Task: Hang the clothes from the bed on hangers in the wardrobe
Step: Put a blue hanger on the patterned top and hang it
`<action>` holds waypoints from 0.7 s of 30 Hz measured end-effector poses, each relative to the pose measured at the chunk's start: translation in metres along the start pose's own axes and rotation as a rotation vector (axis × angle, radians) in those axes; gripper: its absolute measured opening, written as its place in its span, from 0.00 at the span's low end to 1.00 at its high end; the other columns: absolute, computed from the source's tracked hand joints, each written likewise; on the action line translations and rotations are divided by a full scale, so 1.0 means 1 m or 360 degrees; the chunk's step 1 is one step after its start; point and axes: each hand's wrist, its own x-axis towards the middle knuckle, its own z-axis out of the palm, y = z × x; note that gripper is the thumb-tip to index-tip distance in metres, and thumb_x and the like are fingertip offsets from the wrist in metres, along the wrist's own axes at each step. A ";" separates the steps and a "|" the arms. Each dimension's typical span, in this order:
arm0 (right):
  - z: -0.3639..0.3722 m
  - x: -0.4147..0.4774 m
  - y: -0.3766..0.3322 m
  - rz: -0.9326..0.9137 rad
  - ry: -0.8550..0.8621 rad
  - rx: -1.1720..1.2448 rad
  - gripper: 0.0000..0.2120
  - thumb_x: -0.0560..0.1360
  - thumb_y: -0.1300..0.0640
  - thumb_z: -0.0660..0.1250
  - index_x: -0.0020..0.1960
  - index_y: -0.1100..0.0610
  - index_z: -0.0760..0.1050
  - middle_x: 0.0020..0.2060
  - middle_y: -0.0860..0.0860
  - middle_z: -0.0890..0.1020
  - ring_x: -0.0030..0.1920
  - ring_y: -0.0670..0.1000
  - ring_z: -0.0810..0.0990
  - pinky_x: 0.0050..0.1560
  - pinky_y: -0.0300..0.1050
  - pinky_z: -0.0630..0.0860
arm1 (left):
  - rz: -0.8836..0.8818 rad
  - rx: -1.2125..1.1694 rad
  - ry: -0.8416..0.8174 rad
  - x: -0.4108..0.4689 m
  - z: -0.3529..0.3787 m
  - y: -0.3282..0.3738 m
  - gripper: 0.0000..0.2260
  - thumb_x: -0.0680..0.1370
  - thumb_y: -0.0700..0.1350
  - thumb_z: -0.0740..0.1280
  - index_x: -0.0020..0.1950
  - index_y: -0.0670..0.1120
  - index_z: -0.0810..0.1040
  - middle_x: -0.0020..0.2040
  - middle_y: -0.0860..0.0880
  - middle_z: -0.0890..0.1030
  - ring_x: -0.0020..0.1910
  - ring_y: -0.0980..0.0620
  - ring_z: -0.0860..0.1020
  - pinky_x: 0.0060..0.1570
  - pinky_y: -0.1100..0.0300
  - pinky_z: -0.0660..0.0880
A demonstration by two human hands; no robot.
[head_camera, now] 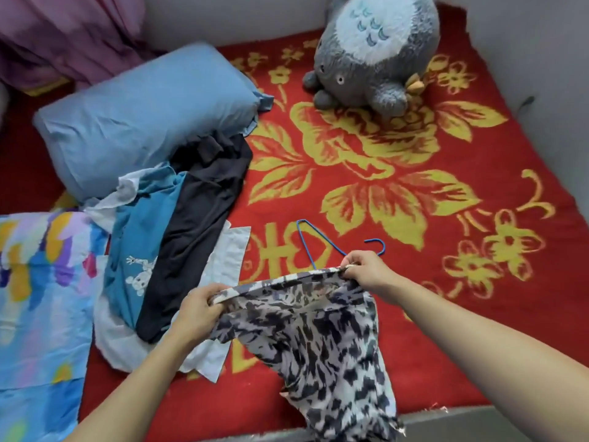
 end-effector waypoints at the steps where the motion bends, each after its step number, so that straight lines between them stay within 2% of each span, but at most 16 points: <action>1: 0.015 0.016 0.010 0.0060 0.0012 0.0058 0.08 0.75 0.71 0.63 0.41 0.61 0.74 0.31 0.57 0.77 0.24 0.47 0.77 0.27 0.41 0.74 | -0.0004 0.0033 0.0026 0.008 0.006 -0.008 0.11 0.73 0.34 0.67 0.44 0.48 0.84 0.37 0.51 0.84 0.38 0.51 0.81 0.39 0.54 0.75; 3: 0.038 0.046 0.031 0.0156 0.0054 0.0094 0.04 0.74 0.68 0.68 0.43 0.61 0.75 0.31 0.55 0.78 0.25 0.47 0.75 0.26 0.40 0.71 | -0.0039 0.0114 0.0115 0.024 0.023 -0.025 0.07 0.74 0.36 0.67 0.38 0.42 0.82 0.30 0.48 0.79 0.32 0.48 0.75 0.34 0.55 0.68; 5: 0.048 0.077 0.058 0.0269 0.0227 0.0059 0.04 0.72 0.60 0.73 0.44 0.58 0.78 0.36 0.53 0.80 0.32 0.49 0.76 0.30 0.41 0.68 | -0.0059 0.0164 0.0237 0.042 0.043 -0.047 0.13 0.77 0.40 0.66 0.32 0.38 0.74 0.27 0.44 0.72 0.29 0.46 0.70 0.30 0.53 0.64; 7: 0.044 0.103 0.085 0.0432 0.0557 -0.0012 0.07 0.72 0.55 0.72 0.49 0.55 0.80 0.43 0.53 0.82 0.44 0.53 0.79 0.42 0.43 0.72 | -0.0146 0.0067 0.0338 0.061 0.059 -0.068 0.16 0.78 0.43 0.64 0.31 0.39 0.70 0.26 0.43 0.70 0.28 0.43 0.71 0.30 0.47 0.69; 9: 0.036 0.127 0.111 0.0547 0.0853 -0.0025 0.13 0.72 0.53 0.71 0.55 0.57 0.80 0.53 0.56 0.82 0.57 0.58 0.78 0.55 0.46 0.72 | -0.0280 -0.0054 0.0437 0.079 0.073 -0.087 0.15 0.79 0.43 0.62 0.32 0.41 0.69 0.27 0.44 0.71 0.31 0.40 0.73 0.34 0.43 0.73; 11: 0.031 0.152 0.128 0.0586 0.1018 0.0045 0.19 0.72 0.51 0.72 0.58 0.60 0.78 0.58 0.59 0.80 0.61 0.59 0.77 0.59 0.48 0.71 | -0.0321 -0.0104 0.0518 0.090 0.086 -0.101 0.11 0.79 0.44 0.61 0.37 0.43 0.72 0.32 0.44 0.74 0.36 0.38 0.75 0.38 0.43 0.73; 13: 0.030 0.177 0.136 0.0623 0.1083 0.0170 0.23 0.71 0.45 0.72 0.56 0.61 0.78 0.55 0.59 0.81 0.57 0.60 0.79 0.56 0.49 0.73 | -0.0278 -0.0171 0.0585 0.095 0.097 -0.109 0.08 0.80 0.46 0.60 0.48 0.45 0.76 0.41 0.45 0.78 0.43 0.41 0.76 0.44 0.47 0.75; 15: 0.035 0.196 0.131 0.0608 0.1066 0.0371 0.22 0.71 0.42 0.70 0.49 0.61 0.79 0.43 0.58 0.82 0.43 0.57 0.81 0.44 0.45 0.74 | -0.0219 -0.0215 0.0633 0.095 0.105 -0.114 0.08 0.81 0.45 0.59 0.54 0.45 0.77 0.44 0.50 0.78 0.46 0.47 0.74 0.48 0.53 0.71; 17: 0.044 0.209 0.112 0.0448 0.1033 0.0441 0.16 0.75 0.47 0.65 0.44 0.60 0.80 0.32 0.53 0.77 0.31 0.50 0.73 0.35 0.44 0.68 | -0.0173 -0.0180 0.0627 0.094 0.107 -0.116 0.09 0.82 0.43 0.57 0.45 0.44 0.74 0.38 0.51 0.75 0.42 0.47 0.72 0.44 0.54 0.67; 19: 0.052 0.213 0.081 0.0181 0.1031 0.0379 0.13 0.77 0.54 0.63 0.39 0.57 0.80 0.28 0.49 0.73 0.27 0.47 0.68 0.31 0.42 0.64 | -0.0192 -0.0113 0.0603 0.092 0.104 -0.113 0.14 0.82 0.43 0.56 0.36 0.42 0.69 0.31 0.48 0.71 0.35 0.45 0.70 0.37 0.52 0.63; 21: 0.053 0.201 0.042 -0.0134 0.0965 0.0271 0.14 0.79 0.55 0.61 0.38 0.54 0.80 0.26 0.47 0.71 0.27 0.45 0.67 0.31 0.41 0.62 | -0.0224 -0.0056 0.0609 0.091 0.096 -0.105 0.18 0.82 0.43 0.56 0.32 0.45 0.62 0.28 0.48 0.67 0.31 0.48 0.65 0.34 0.52 0.58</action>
